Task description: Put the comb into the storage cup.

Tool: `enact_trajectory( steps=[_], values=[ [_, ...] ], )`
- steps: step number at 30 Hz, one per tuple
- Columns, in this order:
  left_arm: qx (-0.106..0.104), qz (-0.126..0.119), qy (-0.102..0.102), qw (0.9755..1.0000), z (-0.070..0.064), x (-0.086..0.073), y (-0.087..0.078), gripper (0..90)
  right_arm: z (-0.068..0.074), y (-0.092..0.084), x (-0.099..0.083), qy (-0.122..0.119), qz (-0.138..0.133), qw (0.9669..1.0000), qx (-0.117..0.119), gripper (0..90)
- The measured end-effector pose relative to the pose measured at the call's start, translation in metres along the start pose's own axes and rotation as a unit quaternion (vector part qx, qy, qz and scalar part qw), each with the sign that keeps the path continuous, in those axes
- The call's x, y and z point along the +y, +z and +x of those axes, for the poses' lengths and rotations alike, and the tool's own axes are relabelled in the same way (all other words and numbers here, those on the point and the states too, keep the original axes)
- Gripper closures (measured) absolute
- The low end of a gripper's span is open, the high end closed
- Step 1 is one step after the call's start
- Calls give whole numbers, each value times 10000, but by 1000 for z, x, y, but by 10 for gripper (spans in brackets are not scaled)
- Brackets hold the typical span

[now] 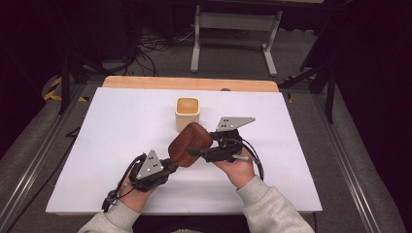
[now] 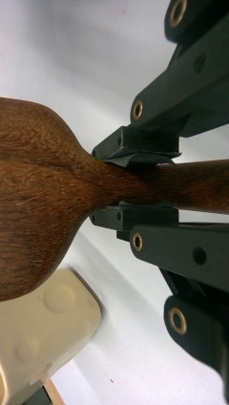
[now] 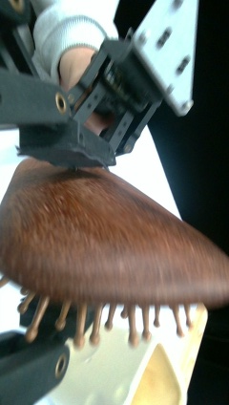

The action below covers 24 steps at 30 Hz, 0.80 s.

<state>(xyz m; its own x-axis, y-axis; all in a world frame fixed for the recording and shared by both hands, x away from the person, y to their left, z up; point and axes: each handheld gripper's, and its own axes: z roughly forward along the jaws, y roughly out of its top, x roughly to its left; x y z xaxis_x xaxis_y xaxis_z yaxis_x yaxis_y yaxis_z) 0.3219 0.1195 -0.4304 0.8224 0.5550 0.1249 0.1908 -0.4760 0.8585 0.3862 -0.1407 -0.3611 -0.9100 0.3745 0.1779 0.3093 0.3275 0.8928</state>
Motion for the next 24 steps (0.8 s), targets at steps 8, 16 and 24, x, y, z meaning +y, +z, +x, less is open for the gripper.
enact_trajectory(
  steps=[8,16,24],
  values=[
    [-49,-3,13,10000,0,0,1,728,5,-3,9,-98,-53,9988,487,539],
    [-85,-94,-24,9999,2,0,-1,717,15,-5,14,-358,-65,9977,569,601],
    [-130,-183,-104,9997,7,0,-3,702,18,-4,19,-478,-11,9974,542,604]
  ],
)
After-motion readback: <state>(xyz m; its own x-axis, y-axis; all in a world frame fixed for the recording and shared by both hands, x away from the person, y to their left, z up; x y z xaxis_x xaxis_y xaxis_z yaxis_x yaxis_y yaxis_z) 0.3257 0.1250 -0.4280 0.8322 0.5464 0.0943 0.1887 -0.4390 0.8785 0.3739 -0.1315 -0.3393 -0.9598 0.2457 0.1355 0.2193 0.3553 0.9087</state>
